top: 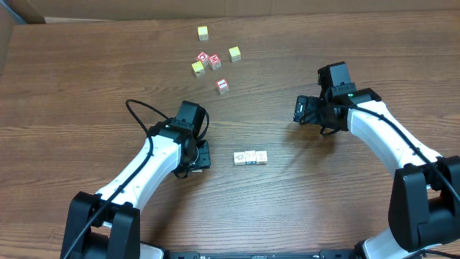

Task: Flip 5 blocks
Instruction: 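Regrasp the E leaf block with the left gripper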

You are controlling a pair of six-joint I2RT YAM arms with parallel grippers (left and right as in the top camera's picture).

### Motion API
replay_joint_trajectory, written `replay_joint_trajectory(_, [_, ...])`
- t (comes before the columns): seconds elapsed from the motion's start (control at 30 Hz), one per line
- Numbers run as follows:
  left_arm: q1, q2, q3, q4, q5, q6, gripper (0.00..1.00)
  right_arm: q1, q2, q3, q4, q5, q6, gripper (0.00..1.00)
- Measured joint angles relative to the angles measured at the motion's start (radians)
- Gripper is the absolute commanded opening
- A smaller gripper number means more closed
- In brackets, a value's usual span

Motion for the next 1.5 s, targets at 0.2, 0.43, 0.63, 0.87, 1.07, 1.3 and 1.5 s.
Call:
replay_joint_trajectory(0.2, [0.000, 0.000, -0.004, 0.007, 0.000, 0.026, 0.43, 0.000, 0.000, 0.000, 0.000, 0.000, 0.000, 1.00])
replay_joint_trajectory(0.43, [0.000, 0.000, -0.012, 0.008, 0.000, 0.059, 0.33, 0.000, 0.000, 0.000, 0.000, 0.000, 0.000, 1.00])
replay_joint_trajectory(0.63, [0.000, 0.000, -0.012, 0.011, -0.001, 0.076, 0.35, 0.000, 0.000, 0.000, 0.000, 0.000, 0.000, 1.00])
replay_joint_trajectory(0.87, [0.000, 0.000, -0.015, 0.020, -0.003, 0.101, 0.36, 0.000, 0.000, 0.000, 0.000, 0.000, 0.000, 1.00])
replay_joint_trajectory(1.07, [0.000, 0.000, -0.041, 0.045, -0.003, 0.104, 0.34, 0.000, 0.000, 0.000, 0.001, 0.001, 0.000, 1.00])
replay_joint_trajectory(1.3, [0.000, 0.000, -0.045, 0.067, -0.003, 0.104, 0.34, 0.000, 0.000, 0.000, 0.000, 0.000, 0.000, 1.00])
replay_joint_trajectory(1.5, [0.000, 0.000, -0.055, 0.076, -0.003, 0.104, 0.31, 0.000, 0.000, 0.000, 0.001, 0.000, 0.000, 1.00])
